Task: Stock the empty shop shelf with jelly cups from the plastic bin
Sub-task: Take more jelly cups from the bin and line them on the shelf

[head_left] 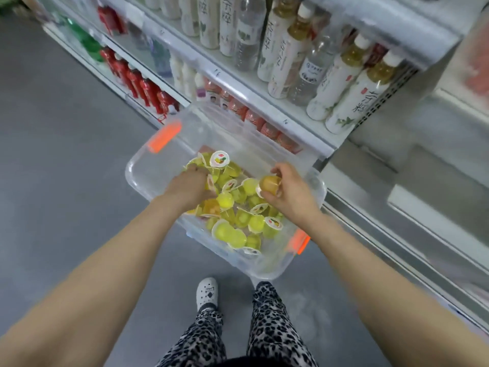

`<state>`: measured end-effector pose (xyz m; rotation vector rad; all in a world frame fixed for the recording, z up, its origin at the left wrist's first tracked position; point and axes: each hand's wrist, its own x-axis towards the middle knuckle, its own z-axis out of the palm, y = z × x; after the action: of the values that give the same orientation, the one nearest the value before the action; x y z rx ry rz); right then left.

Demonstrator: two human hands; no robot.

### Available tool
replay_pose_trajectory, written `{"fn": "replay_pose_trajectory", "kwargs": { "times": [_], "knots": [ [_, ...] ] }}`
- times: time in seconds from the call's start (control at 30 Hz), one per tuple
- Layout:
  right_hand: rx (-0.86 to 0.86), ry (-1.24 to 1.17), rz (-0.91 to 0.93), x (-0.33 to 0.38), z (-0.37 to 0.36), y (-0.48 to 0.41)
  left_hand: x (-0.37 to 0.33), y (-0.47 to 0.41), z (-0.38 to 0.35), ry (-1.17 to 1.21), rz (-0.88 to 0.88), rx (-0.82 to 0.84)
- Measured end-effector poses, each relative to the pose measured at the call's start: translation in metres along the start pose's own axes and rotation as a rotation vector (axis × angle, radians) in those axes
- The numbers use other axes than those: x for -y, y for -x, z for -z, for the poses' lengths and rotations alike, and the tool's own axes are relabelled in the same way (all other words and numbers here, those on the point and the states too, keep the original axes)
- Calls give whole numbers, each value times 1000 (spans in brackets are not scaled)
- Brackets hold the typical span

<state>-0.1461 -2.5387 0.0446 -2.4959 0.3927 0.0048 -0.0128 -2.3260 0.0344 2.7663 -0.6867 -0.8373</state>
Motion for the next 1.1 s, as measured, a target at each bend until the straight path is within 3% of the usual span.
{"fn": "replay_pose_trajectory", "kwargs": {
  "times": [0.17, 0.27, 0.43, 0.7, 1.1],
  "knots": [
    [-182, -83, -92, 9, 9, 34, -17, 28, 17, 513, -219, -89],
    [-282, -110, -143, 10, 26, 56, -40, 43, 24, 735, -317, -43],
    [-502, -217, -308, 7, 72, 103, -95, 58, 28, 737, -527, 26],
    [-765, -90, -408, -28, 158, 187, -213, 95, 35, 628, -772, 28],
    [-937, 63, -431, -131, 305, 301, -433, 147, 19, 620, -981, -29]
  ]
}}
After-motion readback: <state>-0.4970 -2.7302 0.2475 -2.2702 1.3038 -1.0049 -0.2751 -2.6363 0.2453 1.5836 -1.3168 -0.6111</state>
